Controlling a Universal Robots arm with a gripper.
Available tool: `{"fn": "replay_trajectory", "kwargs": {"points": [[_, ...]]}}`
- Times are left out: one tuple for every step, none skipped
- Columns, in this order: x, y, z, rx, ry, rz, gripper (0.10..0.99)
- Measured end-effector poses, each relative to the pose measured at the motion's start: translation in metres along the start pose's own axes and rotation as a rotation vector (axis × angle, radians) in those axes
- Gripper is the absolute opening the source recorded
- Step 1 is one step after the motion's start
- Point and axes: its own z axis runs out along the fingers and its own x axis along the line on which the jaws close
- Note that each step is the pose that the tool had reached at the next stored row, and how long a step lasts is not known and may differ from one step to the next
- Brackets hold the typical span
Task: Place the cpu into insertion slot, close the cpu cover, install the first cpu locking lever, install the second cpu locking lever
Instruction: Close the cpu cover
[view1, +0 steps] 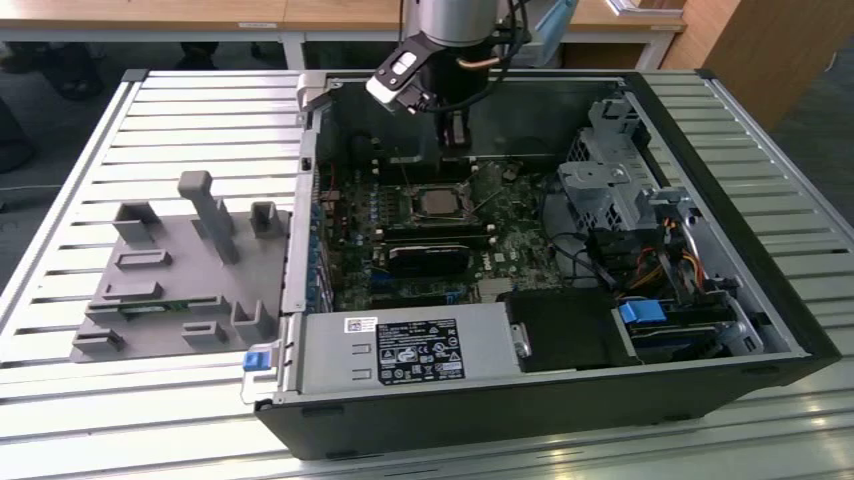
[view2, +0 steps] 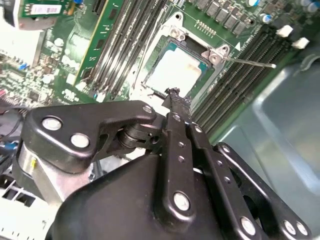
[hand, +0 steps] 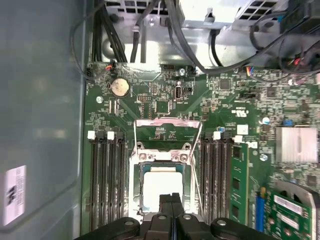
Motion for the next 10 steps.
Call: {"fn": "replay_trajectory", "kwargs": {"points": [[-0.0002, 0.0001, -0.0036, 0.0, 0.0001, 0.0, 0.106], [-0.0003, 0.0003, -0.007, 0.0, -0.0001, 0.0, 0.106], [-0.0005, 0.0004, -0.0097, 0.0, -0.0002, 0.0, 0.106], [-0.0005, 0.0004, -0.0109, 0.0, 0.0, 0.0, 0.106], [-0.0005, 0.0004, -0.0109, 0.0, 0.0002, 0.0, 0.106], [-0.0007, 0.0004, -0.0109, 0.0, 0.0004, 0.0, 0.106], [-0.0011, 0.0003, -0.0109, 0.0, 0.0003, 0.0, 0.106], [-0.0019, 0.0003, -0.0109, 0.0, 0.0002, 0.0, 0.106], [-0.0031, 0.0003, -0.0108, 0.0, 0.0003, 0.0, 0.106], [-0.0048, 0.0003, -0.0108, 0.0, 0.0002, 0.0, 0.106]]}}
